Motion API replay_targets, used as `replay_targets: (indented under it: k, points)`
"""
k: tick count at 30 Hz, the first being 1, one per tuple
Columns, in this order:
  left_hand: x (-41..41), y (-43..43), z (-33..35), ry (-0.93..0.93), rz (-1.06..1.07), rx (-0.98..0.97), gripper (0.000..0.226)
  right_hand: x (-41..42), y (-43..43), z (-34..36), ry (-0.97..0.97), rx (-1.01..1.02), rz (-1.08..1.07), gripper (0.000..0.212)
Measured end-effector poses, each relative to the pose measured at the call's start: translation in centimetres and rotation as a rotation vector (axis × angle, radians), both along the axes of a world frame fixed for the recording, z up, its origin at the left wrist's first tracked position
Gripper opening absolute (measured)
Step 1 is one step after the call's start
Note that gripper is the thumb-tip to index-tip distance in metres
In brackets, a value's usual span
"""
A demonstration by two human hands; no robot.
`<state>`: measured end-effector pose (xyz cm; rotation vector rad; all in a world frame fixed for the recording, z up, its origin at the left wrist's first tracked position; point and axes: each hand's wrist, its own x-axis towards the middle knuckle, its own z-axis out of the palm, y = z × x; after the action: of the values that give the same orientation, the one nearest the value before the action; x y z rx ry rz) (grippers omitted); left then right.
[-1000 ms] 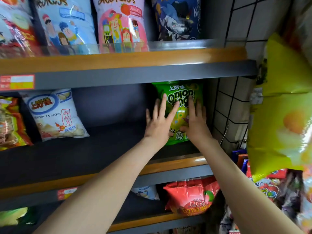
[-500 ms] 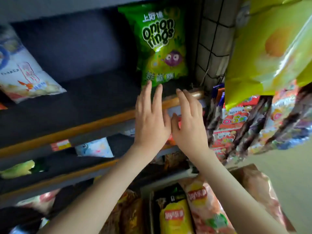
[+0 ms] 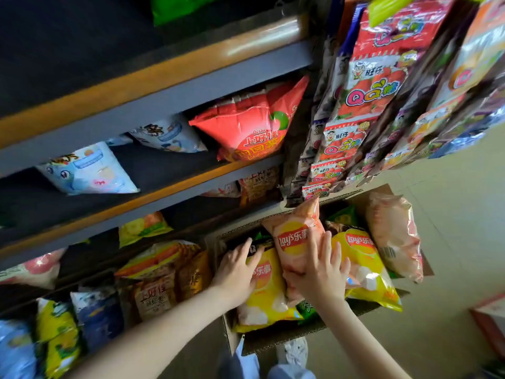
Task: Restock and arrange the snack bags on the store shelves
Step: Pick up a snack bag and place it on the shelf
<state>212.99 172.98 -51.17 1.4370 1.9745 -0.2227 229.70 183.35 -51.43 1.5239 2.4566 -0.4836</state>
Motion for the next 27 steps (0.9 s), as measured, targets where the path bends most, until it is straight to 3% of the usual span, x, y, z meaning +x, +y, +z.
replay_targets:
  k: [6,12,19,23,27]
  points:
    - [0.1,1.9,0.5,-0.075,0.012,0.02,0.069,-1.3,0.0,0.5,-0.039,0.022,-0.028,0.121]
    - [0.1,1.8,5.2,-0.13,0.119,0.097,0.068,0.1,-0.4,5.2,0.01,0.018,-0.046,0.116]
    - [0.4,1.1,13.9,-0.344,0.496,0.126,0.073,-1.3,-0.9,14.9,0.174,-0.077,-0.054,0.114]
    - [0.9,-0.2,20.6,-0.4,0.668,0.091,0.081,-3.0,-2.9,21.4,0.37,-0.14,-0.01,0.11]
    - [0.0,-2.5,26.4,-0.401,0.775,0.15,0.088,-4.6,-4.3,26.8,0.438,-0.193,0.092,0.112]
